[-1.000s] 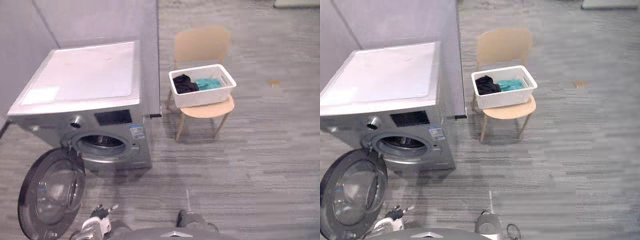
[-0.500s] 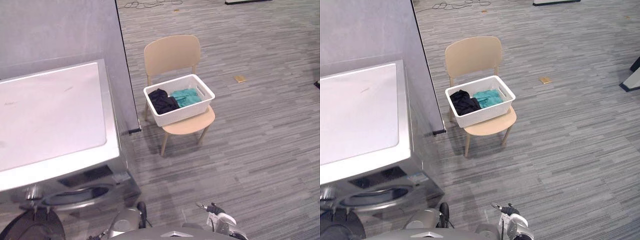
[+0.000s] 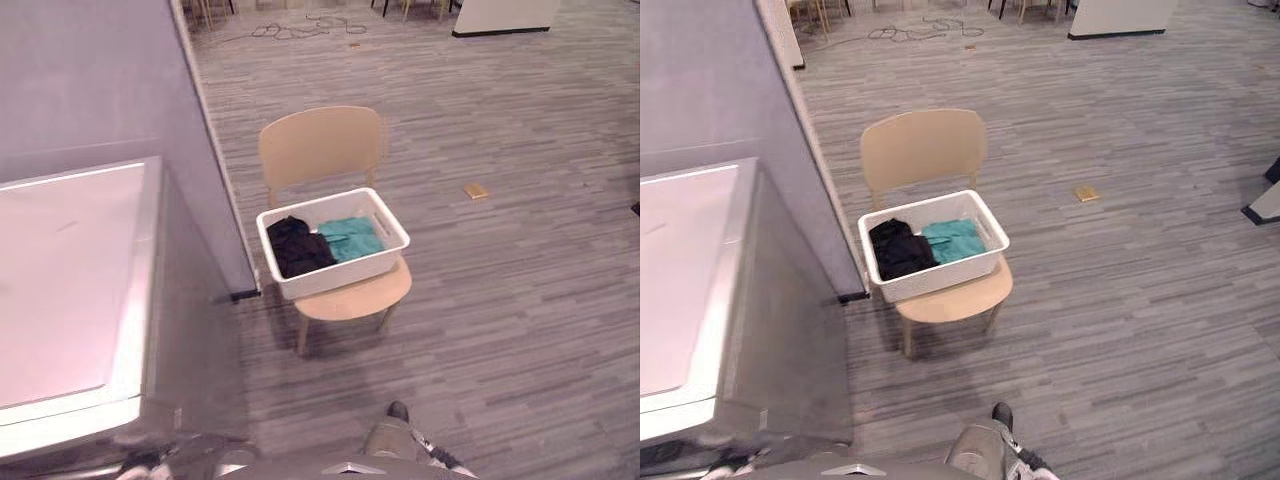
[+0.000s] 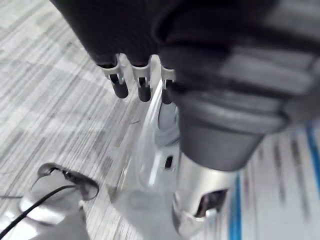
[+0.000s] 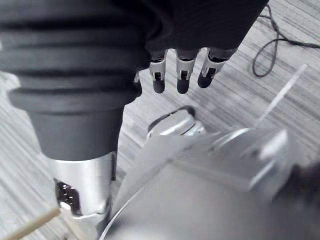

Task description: Pick up the laundry basket with both hands and put the clothes into the washing machine.

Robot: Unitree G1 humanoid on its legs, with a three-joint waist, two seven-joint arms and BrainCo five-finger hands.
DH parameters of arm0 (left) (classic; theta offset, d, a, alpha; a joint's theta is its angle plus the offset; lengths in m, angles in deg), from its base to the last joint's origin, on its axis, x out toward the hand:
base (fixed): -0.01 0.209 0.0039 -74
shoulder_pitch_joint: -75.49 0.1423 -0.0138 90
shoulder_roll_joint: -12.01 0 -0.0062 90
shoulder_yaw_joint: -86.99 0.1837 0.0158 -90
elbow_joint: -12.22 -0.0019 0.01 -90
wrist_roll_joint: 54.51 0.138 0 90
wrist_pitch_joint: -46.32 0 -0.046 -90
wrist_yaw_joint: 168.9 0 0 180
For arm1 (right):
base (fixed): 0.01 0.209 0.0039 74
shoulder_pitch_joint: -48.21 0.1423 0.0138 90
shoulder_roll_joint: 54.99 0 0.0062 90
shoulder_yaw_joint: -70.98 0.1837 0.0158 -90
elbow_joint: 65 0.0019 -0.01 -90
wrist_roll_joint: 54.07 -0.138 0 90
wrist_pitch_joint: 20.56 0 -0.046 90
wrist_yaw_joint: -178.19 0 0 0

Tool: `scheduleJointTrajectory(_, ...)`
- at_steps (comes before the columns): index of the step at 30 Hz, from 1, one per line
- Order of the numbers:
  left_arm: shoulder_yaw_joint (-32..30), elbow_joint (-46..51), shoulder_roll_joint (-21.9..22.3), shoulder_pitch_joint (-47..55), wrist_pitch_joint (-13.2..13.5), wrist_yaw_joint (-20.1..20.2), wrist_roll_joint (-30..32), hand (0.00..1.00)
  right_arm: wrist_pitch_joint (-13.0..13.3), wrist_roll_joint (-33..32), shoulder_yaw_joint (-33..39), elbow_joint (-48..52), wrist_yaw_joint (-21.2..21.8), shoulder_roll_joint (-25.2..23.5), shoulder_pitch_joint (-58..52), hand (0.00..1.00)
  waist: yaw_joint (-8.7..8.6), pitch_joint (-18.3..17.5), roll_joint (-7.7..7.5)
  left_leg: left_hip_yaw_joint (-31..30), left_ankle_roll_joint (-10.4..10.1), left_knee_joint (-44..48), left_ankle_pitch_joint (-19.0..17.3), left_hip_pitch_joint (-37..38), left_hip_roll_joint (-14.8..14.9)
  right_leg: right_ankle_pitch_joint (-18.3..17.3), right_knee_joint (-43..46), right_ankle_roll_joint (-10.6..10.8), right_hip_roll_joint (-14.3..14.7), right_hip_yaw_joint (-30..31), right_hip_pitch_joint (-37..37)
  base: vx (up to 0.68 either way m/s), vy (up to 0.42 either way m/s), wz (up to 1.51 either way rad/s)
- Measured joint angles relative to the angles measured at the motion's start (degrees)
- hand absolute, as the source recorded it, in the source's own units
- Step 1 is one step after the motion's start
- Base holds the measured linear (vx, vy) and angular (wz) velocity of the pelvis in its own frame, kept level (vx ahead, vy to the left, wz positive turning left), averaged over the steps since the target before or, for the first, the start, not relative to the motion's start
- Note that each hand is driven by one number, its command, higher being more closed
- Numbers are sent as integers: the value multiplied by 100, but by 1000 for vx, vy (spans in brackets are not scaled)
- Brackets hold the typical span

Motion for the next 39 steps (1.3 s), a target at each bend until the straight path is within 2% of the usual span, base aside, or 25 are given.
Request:
scheduleJointTrajectory(1, -41, -15, 365, 49, 31, 110, -17, 0, -32, 47, 0, -73, -18, 229, -9, 0, 13, -94, 118, -50, 398, 643, 391, -295, 107, -160, 55, -115, 130, -144, 119, 376, -505, 26)
scheduleJointTrajectory(3, -48, -51, 750, 46, 33, 240, -94, 0, -78, 92, -20, -69, -18, 344, 82, 0, -52, -96, 129, -34, 714, 1600, 1115, -872, 246, -209, -90, -259, 200, -388, 413, 335, -455, 30)
scheduleJointTrajectory(4, -222, -34, 866, 28, 85, 242, -226, 0, -85, 86, -88, -64, -26, 351, 98, 0, -24, -92, 130, 24, 719, 2299, 1478, -1205, 478, -249, -252, -429, 330, -596, 719, 327, -391, 41)
scheduleJointTrajectory(5, -195, -41, 793, 29, 55, 304, -229, 0, -84, 63, -229, -67, -27, 402, 115, 0, 7, -59, 68, 261, 723, 2876, 1490, -1474, 618, -278, -426, -568, 437, -792, 1016, 358, -374, 31)
scheduleJointTrajectory(6, -174, -41, 759, 33, 56, 333, -233, 0, -78, 21, -307, -63, -27, 432, 126, 0, 16, -29, 19, 505, 752, 3022, 1484, -1557, 643, -282, -531, -584, 468, -862, 1162, 332, -254, 41)
scheduleJointTrajectory(7, -72, -41, 692, -30, 54, 341, -225, 0, -41, -30, -330, -23, -44, 500, 191, 0, 7, 36, -80, 1152, 794, 3114, 1396, -1720, 580, -272, -847, -612, 490, -1097, 1579, 262, -162, 44)
scheduleJointTrajectory(8, -28, -39, 685, -62, 57, 339, -223, 0, -27, -31, -311, -17, -59, 514, 202, 0, 6, 54, -99, 1382, 737, 3075, 1285, -1771, 524, -267, -950, -612, 494, -1191, 1725, 242, -85, 63)
scheduleJointTrajectory(9, 40, -40, 648, -91, 53, 344, -220, 0, 5, -32, -303, -10, -83, 535, 243, 0, 12, 68, -115, 1636, 654, 2728, 1102, -1823, 292, -266, -1076, -608, 482, -1346, 1936, 169, -25, 42)
scheduleJointTrajectory(10, 126, -40, 635, -136, 53, 343, -219, 0, 7, -35, -304, 4, -88, 542, 286, 0, 11, 68, -114, 1735, 633, 2359, 1092, -1809, 139, -267, -1103, -605, 462, -1388, 1995, 182, 14, 38)
scheduleJointTrajectory(12, 487, -86, 585, -146, 45, 341, -87, 0, -7, -128, -405, 312, -96, 479, 448, 0, 9, 43, -51, 2010, 681, 505, 1166, -1469, -405, -297, -1165, -459, 490, -1404, 1983, 178, 35, 31)
scheduleJointTrajectory(13, 585, -84, 526, -200, 43, 342, -21, 0, -9, -154, -552, 495, -103, 402, 466, 0, 11, 65, -87, 2016, 773, 193, 1244, -1345, -553, -295, -1233, -466, 455, -1377, 1958, 138, 19, 36)
scheduleJointTrajectory(14, 785, -40, 421, -258, 49, 340, 101, 0, -18, -269, -819, 880, -105, 267, 549, 0, -6, 171, -204, 2007, 817, -72, 1402, -1346, -700, -285, -1325, -479, 393, -1345, 1891, 51, 19, 25)
scheduleJointTrajectory(16, 897, -78, 375, -332, -19, 327, 161, 0, 6, -303, -1168, 1521, -185, 131, 605, 0, 15, 239, -209, 1933, 825, -118, 1419, -1339, -777, -264, -1420, -494, 373, -1332, 1935, 41, 22, 14)
scheduleJointTrajectory(18, 1181, -69, 325, -351, -14, 324, 212, 0, 73, -359, -1661, 2694, -298, -20, 444, 0, -15, 234, -194, 1891, 820, -531, 1601, -1110, -928, -263, -1554, -497, 333, -1349, 2064, 21, 1, 11)
scheduleJointTrajectory(22, 1491, -52, 248, -343, 5, 204, 452, 0, 361, -465, -2349, 4275, -276, -81, 208, 0, -19, 194, -205, 1871, 780, -1422, 2075, -797, -1062, -162, -1739, -424, 416, -1363, 2065, -6, -32, -1)
scheduleJointTrajectory(26, 1604, -45, 189, -311, 70, 182, 577, 0, 551, -428, -2906, 5128, -182, -19, 116, 0, 7, 122, -258, 1872, 750, -1878, 2325, -749, -1033, -52, -1873, -429, 568, -1326, 1945, 13, -32, -10)
scheduleJointTrajectory(28, 1652, -39, 145, -313, 121, 194, 683, 0, 678, -237, -3353, 5441, 6, 155, 195, 0, 32, 103, -298, 1878, 745, -2006, 2379, -773, -1030, 21, -1982, -440, 616, -1280, 1887, 22, 4, -10)
scheduleJointTrajectory(31, 1740, -36, 82, -324, 137, 218, 849, 0, 692, -236, -3973, 5423, 171, 423, 538, 0, 82, 79, -424, 1873, 764, -2006, 2393, -894, -1039, 61, -2029, -436, 621, -1269, 1782, 7, 19, -2)
scheduleJointTrajectory(34, 1795, 55, 23, -441, 199, 215, 1002, 0, 704, -169, -4620, 5229, 341, 846, 1524, 0, 144, 193, -529, 1659, 853, -1996, 2538, -1266, -1053, 154, -2031, -463, 615, -1407, 1515, -26, 25, 26)
scheduleJointTrajectory(35, 1813, 173, 14, -495, 200, 216, 1019, 0, 722, -23, -4836, 4963, 391, 1034, 2085, 0, 206, 339, -563, 1540, 877, -1957, 2583, -1372, -1052, 168, -2012, -470, 614, -1504, 1481, -93, 20, 50)
scheduleJointTrajectory(36, 1817, 209, 3, -625, 222, 213, 1016, 0, 774, 73, -5055, 4659, 388, 1281, 2659, 0, 342, 553, -589, 1426, 883, -1850, 2587, -1473, -1040, 169, -1969, -473, 615, -1595, 1478, -109, 24, 48)
scheduleJointTrajectory(39, 1827, 421, -17, -789, 280, 199, 1009, 0, 809, 219, -5604, 3852, 391, 1802, 4002, 0, 548, 938, -572, 1204, 897, -1638, 2610, -1827, -976, 137, -1742, -521, 615, -1774, 1257, -126, 8, 40)
